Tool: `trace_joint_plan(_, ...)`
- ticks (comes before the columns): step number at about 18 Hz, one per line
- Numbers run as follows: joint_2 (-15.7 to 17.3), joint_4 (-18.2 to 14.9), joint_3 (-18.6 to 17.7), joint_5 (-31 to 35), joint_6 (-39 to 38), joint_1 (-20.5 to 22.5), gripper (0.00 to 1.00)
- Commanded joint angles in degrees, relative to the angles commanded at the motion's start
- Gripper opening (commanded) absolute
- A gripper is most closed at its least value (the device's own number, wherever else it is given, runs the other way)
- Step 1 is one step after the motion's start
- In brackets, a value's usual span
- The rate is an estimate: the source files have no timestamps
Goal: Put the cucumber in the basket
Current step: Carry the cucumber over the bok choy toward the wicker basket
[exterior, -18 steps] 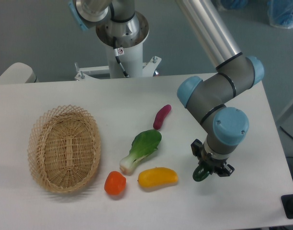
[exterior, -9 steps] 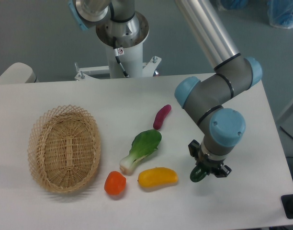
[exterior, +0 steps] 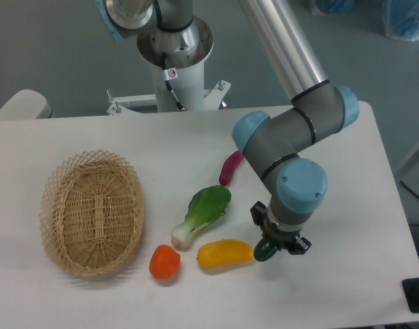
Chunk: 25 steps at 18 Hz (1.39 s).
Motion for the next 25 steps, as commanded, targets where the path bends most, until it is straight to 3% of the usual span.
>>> trace_joint_plan(10, 5.01, -0.79, -4.13, 0.09, -13.8, -9.31, 0.24)
trace_joint_plan(18, 8.26, -1.84, -4.83, -2.99, -26.8, -15.81, 0.24)
trace_joint_plan(25, 11.43, -0.53, -11.6, -3.43, -33.49, -21.7, 0.21)
